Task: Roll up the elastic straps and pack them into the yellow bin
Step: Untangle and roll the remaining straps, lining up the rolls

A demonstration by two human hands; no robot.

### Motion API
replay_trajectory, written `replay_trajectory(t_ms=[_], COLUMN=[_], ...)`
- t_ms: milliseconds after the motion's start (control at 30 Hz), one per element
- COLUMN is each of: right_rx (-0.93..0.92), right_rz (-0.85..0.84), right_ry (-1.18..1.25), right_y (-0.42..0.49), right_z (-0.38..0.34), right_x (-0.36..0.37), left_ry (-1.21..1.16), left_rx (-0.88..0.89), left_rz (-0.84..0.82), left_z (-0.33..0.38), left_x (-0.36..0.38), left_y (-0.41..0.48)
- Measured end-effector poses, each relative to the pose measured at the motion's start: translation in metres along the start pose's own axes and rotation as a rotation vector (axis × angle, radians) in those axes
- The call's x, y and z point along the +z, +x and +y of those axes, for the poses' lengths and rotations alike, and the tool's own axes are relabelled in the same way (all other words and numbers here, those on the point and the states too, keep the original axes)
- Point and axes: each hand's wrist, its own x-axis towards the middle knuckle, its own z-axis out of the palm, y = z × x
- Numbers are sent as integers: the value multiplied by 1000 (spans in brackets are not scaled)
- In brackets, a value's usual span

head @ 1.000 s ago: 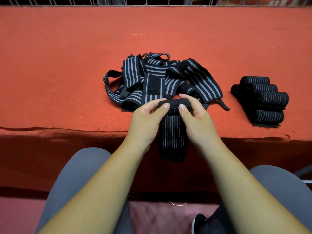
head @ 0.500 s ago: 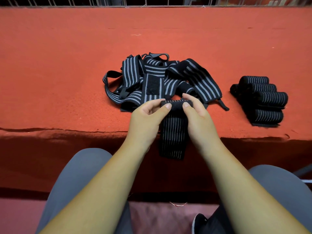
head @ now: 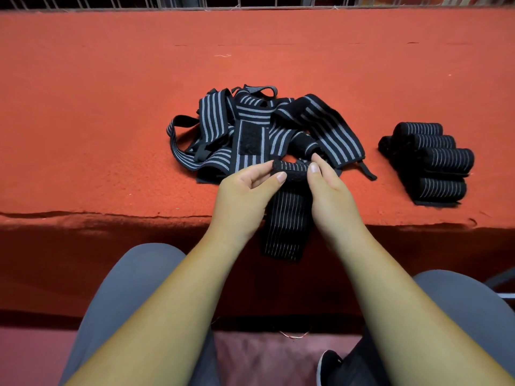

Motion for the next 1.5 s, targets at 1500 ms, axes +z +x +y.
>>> replay_trajectory(t_ms=[1500], right_rx=[-16], right_rz=[0], right_ry=[-48], right_y=[1], right_z=[-4], right_x=[-6], left_ry=[-1], left_rx=[-13], left_rz=[-123], left_z=[7], left_x=[3], left_y=[-5])
